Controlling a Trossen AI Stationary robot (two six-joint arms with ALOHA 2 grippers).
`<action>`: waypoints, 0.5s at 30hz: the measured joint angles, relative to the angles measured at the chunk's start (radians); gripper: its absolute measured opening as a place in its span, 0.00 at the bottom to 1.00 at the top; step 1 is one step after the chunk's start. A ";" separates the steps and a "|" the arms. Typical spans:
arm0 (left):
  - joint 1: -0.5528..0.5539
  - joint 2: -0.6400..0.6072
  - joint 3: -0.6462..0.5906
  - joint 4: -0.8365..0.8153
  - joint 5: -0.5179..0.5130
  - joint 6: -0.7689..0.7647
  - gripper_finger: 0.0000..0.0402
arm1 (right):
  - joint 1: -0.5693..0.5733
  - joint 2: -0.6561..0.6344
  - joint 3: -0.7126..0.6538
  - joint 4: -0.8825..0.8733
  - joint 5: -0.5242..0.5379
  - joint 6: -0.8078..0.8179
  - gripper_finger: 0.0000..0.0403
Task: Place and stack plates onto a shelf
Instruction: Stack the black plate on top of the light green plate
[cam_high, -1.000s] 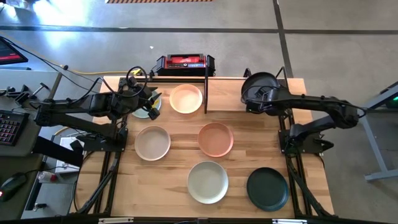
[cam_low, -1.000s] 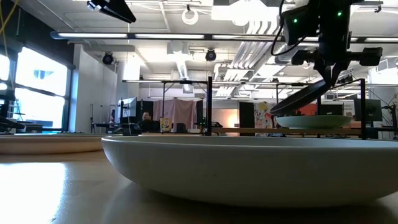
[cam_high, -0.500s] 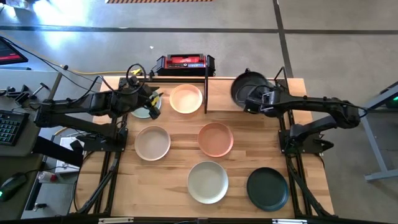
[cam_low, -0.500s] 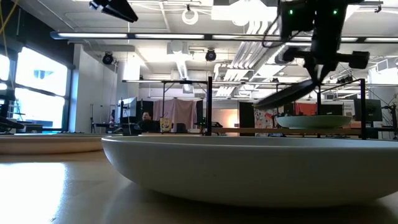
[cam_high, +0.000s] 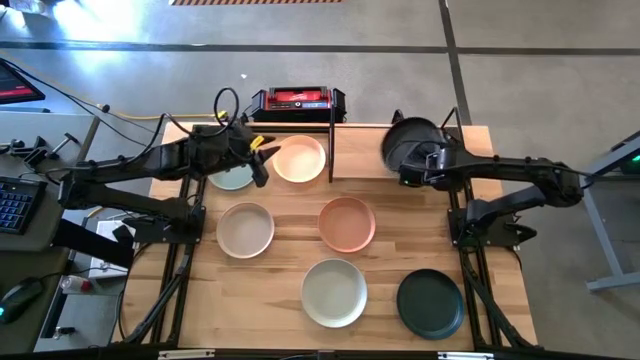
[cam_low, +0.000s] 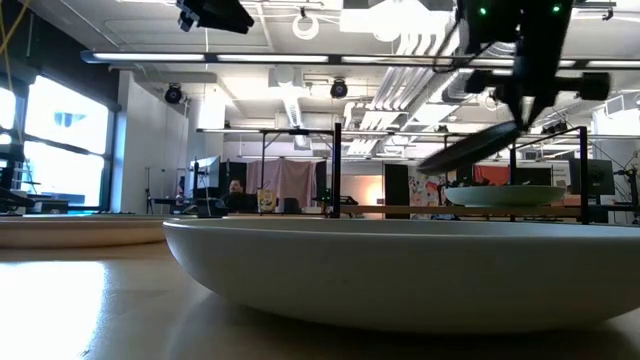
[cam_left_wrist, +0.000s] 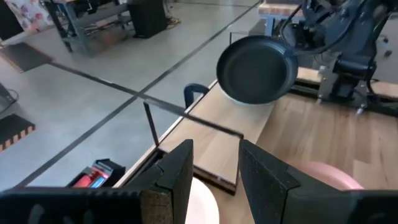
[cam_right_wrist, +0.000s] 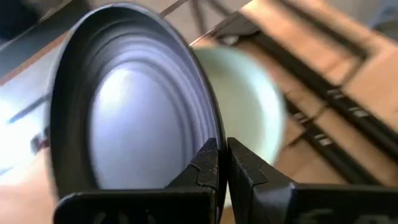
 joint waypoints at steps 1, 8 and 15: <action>0.000 0.002 0.000 0.007 0.001 0.000 0.30 | -0.005 0.000 0.000 -0.026 0.002 0.032 0.00; 0.000 0.005 0.000 0.006 -0.004 0.018 0.30 | -0.057 0.000 0.000 -0.049 0.007 0.015 0.00; 0.000 0.005 0.000 0.005 -0.019 0.019 0.30 | -0.124 0.000 0.000 -0.055 0.006 -0.028 0.00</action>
